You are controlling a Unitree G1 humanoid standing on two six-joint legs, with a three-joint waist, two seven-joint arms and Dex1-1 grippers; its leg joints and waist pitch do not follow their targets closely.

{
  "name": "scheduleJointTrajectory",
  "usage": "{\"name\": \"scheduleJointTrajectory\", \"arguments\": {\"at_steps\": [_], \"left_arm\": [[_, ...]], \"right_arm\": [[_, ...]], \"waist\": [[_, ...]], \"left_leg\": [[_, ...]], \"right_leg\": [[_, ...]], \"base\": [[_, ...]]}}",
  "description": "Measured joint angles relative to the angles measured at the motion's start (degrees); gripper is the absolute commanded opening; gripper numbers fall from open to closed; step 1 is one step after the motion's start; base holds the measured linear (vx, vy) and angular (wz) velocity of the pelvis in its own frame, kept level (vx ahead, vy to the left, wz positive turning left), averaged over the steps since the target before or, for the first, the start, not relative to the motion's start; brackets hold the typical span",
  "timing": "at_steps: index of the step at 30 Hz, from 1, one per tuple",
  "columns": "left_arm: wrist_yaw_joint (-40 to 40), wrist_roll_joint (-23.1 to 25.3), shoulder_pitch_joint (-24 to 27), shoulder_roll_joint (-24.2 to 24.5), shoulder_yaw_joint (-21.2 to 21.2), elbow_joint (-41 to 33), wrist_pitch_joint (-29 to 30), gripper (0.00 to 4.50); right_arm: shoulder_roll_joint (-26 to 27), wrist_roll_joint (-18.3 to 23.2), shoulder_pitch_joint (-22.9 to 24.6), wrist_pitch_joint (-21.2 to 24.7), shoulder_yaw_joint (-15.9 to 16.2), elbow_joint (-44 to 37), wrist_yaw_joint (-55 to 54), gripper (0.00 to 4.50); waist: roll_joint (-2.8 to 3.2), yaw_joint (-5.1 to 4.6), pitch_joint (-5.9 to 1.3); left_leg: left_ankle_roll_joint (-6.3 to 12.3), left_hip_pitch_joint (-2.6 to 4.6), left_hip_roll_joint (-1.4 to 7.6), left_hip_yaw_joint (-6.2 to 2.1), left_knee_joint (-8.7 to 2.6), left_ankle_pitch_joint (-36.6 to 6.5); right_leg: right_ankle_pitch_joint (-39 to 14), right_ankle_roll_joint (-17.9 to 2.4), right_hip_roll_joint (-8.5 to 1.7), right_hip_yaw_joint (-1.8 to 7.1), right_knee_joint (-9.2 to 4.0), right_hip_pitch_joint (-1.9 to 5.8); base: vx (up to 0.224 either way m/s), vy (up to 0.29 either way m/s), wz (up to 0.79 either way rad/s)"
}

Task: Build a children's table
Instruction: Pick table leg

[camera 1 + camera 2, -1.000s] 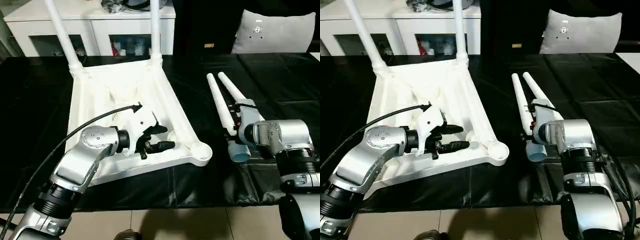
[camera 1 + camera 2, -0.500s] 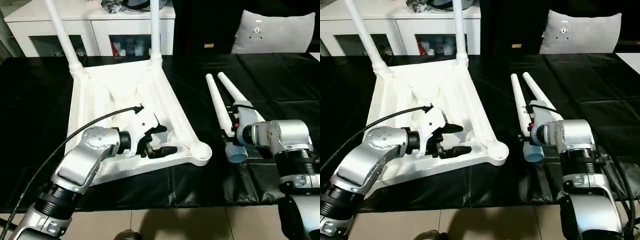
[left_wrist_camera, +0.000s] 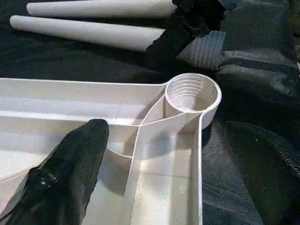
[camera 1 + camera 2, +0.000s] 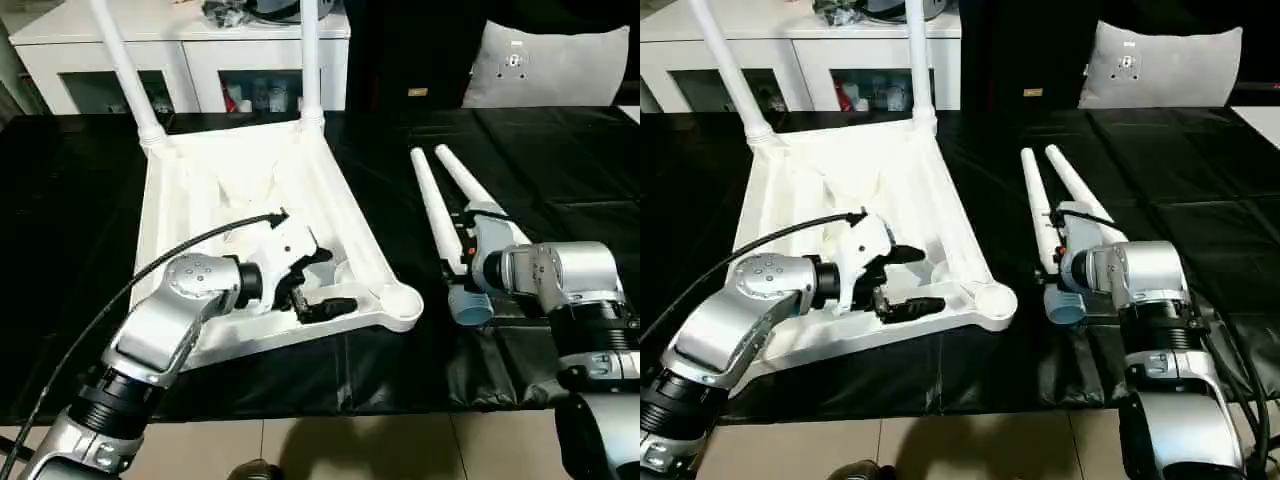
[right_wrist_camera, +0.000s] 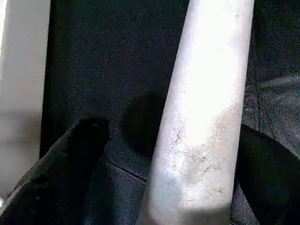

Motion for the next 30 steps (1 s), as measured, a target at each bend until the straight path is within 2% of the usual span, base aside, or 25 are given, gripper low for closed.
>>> {"name": "scheduleJointTrajectory", "arguments": {"at_steps": [30], "left_arm": [[0.54, 0.01, -0.01, 0.11, -0.03, -0.01, 0.12, 4.44]], "right_arm": [[0.55, 0.97, 0.33, -0.32, -1.21, -0.32, -1.33, 4.14]], "waist": [[0.03, -0.02, -0.01]], "left_leg": [[-0.08, 0.06, 0.0, -0.03, 0.0, 0.05]], "right_leg": [[0.0, 0.0, 0.01, 0.0, 0.1, 0.01]], "base": [[0.0, 0.0, 0.0]]}}
